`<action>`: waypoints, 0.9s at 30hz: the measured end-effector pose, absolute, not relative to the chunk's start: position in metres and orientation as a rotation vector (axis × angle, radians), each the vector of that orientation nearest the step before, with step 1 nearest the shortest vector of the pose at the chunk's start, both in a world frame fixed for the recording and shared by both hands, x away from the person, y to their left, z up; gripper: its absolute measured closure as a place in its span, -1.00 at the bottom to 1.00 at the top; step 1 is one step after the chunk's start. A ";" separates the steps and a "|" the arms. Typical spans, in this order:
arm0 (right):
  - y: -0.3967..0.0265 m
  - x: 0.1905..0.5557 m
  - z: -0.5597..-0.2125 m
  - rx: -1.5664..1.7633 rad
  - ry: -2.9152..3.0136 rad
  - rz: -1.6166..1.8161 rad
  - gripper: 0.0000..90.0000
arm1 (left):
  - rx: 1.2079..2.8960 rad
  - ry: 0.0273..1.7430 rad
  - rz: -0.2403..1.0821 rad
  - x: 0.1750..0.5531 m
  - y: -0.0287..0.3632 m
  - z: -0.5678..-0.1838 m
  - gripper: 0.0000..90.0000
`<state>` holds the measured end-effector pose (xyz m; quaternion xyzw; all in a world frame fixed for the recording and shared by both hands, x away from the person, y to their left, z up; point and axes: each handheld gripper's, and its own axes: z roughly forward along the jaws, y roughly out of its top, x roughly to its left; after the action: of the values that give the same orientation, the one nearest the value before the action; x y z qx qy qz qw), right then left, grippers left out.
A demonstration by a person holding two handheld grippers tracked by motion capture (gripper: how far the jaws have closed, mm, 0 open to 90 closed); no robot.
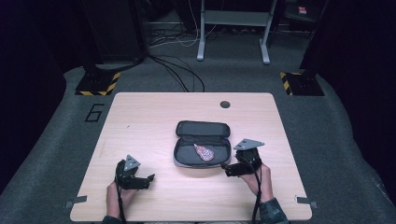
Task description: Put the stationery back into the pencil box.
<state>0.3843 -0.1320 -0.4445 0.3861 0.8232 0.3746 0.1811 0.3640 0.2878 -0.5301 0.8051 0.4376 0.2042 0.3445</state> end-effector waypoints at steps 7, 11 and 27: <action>-0.168 0.370 -0.456 1.189 2.223 0.999 -0.89 | 2.093 1.130 0.534 0.364 0.288 -0.530 -0.82; -0.195 0.360 -0.468 1.280 2.137 0.993 -0.90 | 2.095 1.128 0.534 0.364 0.288 -0.530 -0.82; -0.245 0.352 -0.525 1.499 2.035 0.881 -0.95 | 2.111 1.126 0.513 0.365 0.289 -0.529 -0.82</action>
<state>0.3523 -0.2453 -0.5253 0.5450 0.7398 0.3203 0.2306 0.3646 0.2892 -0.5287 0.8112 0.4328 0.1970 0.3403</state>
